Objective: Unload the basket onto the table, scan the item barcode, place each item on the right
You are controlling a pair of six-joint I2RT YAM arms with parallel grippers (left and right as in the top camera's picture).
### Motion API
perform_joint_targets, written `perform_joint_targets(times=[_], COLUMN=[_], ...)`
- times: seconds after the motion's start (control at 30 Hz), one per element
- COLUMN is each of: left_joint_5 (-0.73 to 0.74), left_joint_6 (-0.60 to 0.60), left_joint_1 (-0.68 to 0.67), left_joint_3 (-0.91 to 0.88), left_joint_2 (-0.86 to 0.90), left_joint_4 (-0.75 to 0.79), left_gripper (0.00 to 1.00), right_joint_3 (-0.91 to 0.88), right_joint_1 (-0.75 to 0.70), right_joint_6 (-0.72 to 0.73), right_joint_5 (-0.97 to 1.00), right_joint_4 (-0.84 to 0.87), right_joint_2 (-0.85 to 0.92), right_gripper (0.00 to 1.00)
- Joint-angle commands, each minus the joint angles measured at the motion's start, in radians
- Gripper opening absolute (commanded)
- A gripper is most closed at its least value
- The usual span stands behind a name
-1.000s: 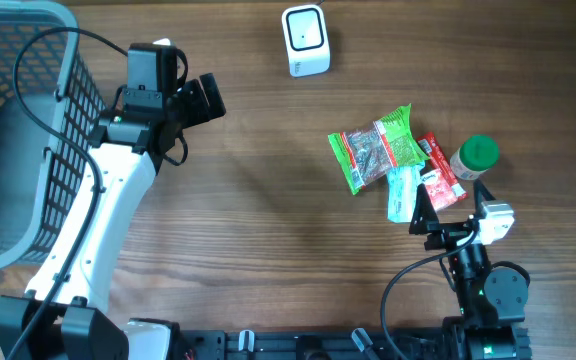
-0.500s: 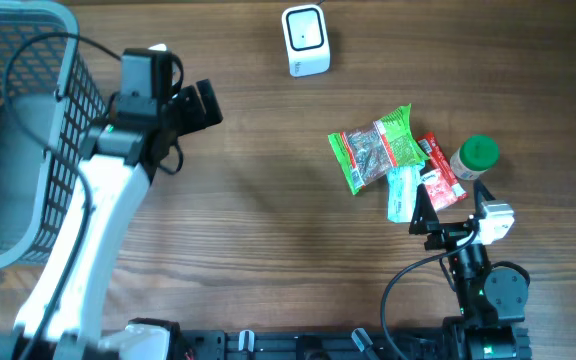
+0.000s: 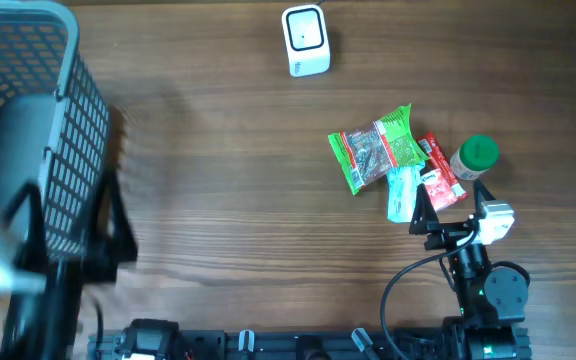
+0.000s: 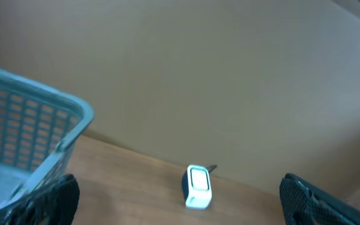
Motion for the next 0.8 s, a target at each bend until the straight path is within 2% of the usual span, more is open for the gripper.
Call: perform_joint_targets(times=[0.0, 0.17, 0.27, 0.47, 0.57, 0.67, 0.77], left_joint_5=[-0.009, -0.013, -0.007, -0.005, -0.001, 0.018, 0.067], left_joint_6=[0.005, 0.005, 0.002, -0.090, -0.142, -0.175, -0.175], left_joint_1=[0.041, 0.085, 0.097, 0.125, 0.127, 0.127, 0.127], left_joint_3=[-0.022, -0.092, -0.172, -0.382, -0.481, -0.591, -0.754], left_joint_2=[-0.136, -0.307, -0.378, -0.467, -0.469, -0.469, -0.469], left_joint_4=[-0.156, -0.284, -0.262, -0.152, -0.008, 0.237, 0.604], left_gripper=[1.00, 1.00, 1.00, 1.00, 1.00, 1.00, 1.00], right_joint_3=[-0.001, -0.001, -0.001, -0.001, -0.001, -0.001, -0.001], right_joint_1=[-0.005, -0.005, -0.005, -0.005, -0.005, -0.005, -0.005], right_joint_6=[0.016, 0.016, 0.016, 0.016, 0.016, 0.016, 0.016], right_joint_5=[0.002, 0.002, 0.002, 0.002, 0.002, 0.002, 0.002], right_joint_4=[0.003, 0.003, 0.003, 0.003, 0.003, 0.003, 0.003], right_joint_2=[-0.011, -0.011, -0.011, -0.011, -0.011, -0.011, -0.011], right_gripper=[1.00, 1.00, 1.00, 1.00, 1.00, 1.00, 1.00])
